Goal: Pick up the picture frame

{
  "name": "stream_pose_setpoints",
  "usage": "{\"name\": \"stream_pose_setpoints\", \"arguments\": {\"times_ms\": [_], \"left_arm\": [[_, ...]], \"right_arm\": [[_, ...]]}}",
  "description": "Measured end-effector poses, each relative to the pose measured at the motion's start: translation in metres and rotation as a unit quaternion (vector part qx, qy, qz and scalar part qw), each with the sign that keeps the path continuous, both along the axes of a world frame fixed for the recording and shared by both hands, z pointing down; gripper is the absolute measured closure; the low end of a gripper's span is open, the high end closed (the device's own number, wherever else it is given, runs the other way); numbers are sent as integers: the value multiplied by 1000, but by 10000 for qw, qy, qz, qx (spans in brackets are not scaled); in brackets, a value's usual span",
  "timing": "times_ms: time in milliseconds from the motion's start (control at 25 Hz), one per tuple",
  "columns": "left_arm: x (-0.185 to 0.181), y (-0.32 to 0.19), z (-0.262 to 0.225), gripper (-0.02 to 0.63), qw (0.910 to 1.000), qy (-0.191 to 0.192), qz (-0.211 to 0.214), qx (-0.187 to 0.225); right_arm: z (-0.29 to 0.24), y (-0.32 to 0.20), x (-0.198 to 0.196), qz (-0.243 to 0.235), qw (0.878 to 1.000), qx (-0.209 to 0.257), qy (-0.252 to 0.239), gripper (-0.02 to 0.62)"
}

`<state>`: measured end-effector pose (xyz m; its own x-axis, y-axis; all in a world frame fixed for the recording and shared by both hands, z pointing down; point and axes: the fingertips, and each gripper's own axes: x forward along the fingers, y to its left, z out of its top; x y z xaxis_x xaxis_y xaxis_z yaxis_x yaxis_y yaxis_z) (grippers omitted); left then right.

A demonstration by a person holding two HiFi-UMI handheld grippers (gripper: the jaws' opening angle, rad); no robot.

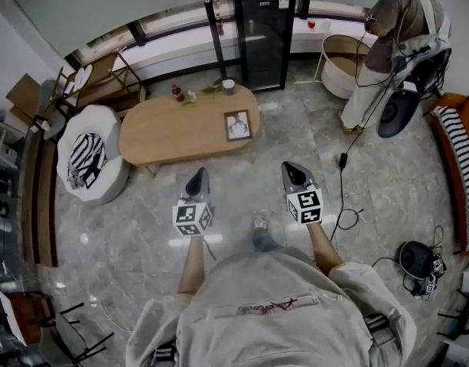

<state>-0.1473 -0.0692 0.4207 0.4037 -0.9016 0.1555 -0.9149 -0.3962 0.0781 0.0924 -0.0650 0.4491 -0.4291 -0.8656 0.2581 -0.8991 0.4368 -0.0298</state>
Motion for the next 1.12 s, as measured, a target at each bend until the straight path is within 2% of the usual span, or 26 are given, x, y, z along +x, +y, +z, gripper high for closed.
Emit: {"name": "stream_pose_setpoints", "arguments": {"times_ms": [680,1120], "left_arm": [[31,-161,-9,603,9999,-8,-36,148],[28,-193,10,603,9998,7,-198,-33]], "right_arm": [[-3,-159,26,-93,9999,90,19,591],[12,-200,20,-303,9995,-44,28,591]]}}
